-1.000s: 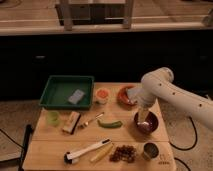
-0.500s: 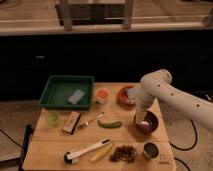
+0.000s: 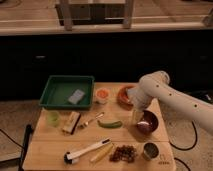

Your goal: Place pepper in plastic cup

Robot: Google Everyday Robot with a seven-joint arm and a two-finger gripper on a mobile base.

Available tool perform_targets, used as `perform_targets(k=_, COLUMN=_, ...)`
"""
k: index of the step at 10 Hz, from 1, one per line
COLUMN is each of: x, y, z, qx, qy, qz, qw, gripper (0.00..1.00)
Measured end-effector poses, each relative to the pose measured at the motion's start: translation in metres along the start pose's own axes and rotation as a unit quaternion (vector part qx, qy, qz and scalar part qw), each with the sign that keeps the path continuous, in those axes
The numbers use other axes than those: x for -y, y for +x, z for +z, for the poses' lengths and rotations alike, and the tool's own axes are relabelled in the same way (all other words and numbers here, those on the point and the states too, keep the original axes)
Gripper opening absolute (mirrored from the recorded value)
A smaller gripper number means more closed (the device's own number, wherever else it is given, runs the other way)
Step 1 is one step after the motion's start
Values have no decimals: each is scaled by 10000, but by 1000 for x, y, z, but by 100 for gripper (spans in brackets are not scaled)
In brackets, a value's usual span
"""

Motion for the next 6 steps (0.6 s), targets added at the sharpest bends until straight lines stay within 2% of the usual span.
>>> perform_targets(k=6, x=4, y=-26, z=15, qx=187, qy=-52, qz=110, qw=9998, gripper=80)
